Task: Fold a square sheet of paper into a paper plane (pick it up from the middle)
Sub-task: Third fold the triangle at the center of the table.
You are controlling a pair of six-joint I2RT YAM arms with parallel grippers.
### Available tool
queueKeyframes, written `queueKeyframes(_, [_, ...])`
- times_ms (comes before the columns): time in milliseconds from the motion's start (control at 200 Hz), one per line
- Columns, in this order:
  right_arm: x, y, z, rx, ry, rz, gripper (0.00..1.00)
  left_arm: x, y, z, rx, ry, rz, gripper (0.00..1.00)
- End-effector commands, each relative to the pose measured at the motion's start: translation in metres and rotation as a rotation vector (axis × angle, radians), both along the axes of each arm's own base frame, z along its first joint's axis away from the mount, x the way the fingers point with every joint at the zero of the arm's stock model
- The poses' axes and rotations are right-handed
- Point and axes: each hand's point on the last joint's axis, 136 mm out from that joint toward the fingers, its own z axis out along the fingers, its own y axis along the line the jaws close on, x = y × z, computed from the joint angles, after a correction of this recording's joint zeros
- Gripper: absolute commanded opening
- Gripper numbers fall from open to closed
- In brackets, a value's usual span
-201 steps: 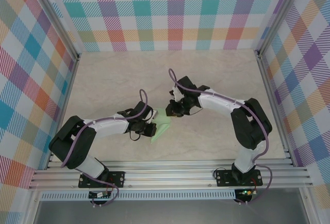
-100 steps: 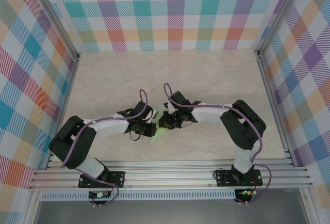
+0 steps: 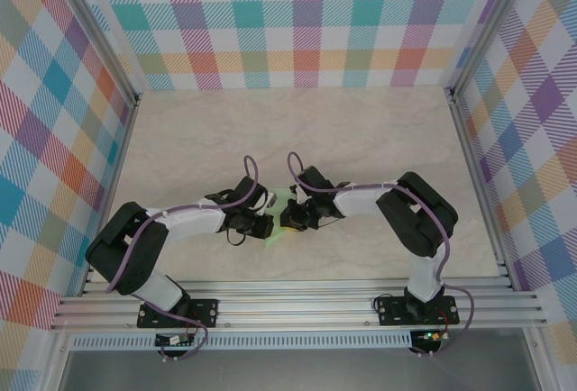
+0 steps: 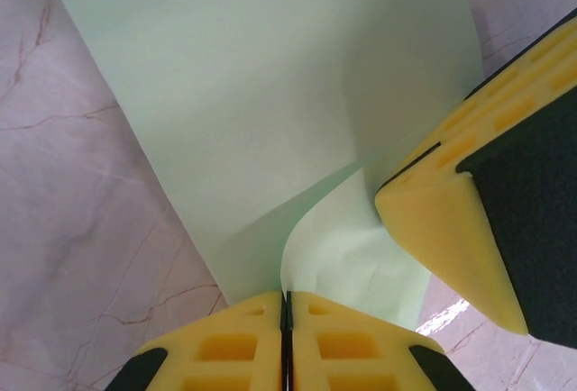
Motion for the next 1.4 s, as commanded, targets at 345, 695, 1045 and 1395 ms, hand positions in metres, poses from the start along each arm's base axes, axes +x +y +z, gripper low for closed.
queueKeyframes(345, [0.019,-0.008,0.028,-0.009,-0.105,-0.012,0.14,0.002,0.012,-0.005,0.040,0.009,0.044,0.04])
queueKeyframes(695, [0.023,-0.017,-0.004,-0.073,-0.077,-0.021,0.14,0.004,0.018,-0.006,0.067,-0.003,0.074,0.01])
queueKeyframes(1045, [0.034,-0.028,0.015,-0.103,-0.141,-0.037,0.16,0.008,0.016,-0.009,0.078,0.009,0.080,0.00])
queueKeyframes(1395, [0.042,-0.026,-0.004,-0.116,-0.092,-0.041,0.15,0.000,0.022,-0.024,0.107,0.081,0.134,0.00])
